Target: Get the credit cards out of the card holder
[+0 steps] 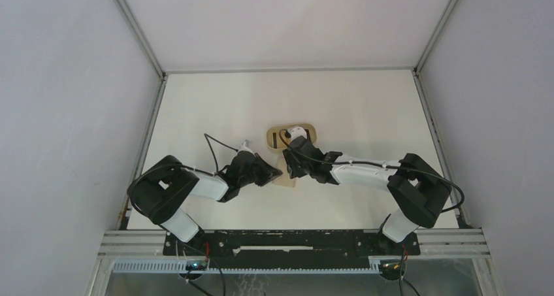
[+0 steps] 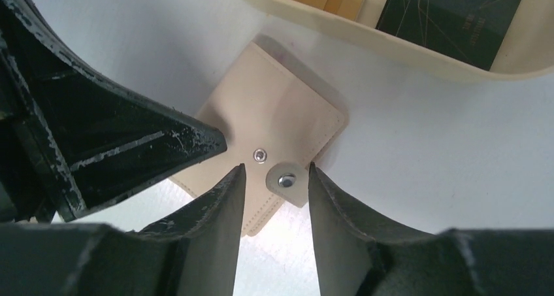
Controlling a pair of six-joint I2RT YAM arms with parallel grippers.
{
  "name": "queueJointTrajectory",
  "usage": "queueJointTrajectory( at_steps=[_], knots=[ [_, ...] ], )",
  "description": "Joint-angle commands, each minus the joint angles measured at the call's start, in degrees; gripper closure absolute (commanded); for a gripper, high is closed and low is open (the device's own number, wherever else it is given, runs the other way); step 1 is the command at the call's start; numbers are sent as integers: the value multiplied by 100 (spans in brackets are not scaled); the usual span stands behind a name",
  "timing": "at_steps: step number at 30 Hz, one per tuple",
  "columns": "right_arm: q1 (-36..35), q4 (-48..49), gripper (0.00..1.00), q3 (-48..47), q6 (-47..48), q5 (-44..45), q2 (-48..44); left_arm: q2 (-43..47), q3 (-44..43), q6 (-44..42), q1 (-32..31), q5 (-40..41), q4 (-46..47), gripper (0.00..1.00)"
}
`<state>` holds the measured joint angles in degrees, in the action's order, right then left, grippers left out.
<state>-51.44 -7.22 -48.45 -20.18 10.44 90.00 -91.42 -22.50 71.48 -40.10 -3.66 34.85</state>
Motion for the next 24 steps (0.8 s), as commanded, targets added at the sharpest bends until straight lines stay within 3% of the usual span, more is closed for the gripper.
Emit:
queueJointTrajectory(
  at_steps=[1,15,21,23,24],
  knots=[
    [-102,-59,53,-308,214,311,128,-57,-62,-332,64,293,-629,100],
    [-235,-185,72,-394,278,609,150,-114,-89,-340,63,253,-618,100],
    [-244,-194,88,-394,258,635,131,-96,-70,-346,64,266,-618,100],
    [-246,-200,100,-394,253,627,126,-102,-70,-349,72,254,-620,100],
    [-244,-200,100,-394,253,607,118,-97,-75,-348,66,254,-620,100]
  ],
)
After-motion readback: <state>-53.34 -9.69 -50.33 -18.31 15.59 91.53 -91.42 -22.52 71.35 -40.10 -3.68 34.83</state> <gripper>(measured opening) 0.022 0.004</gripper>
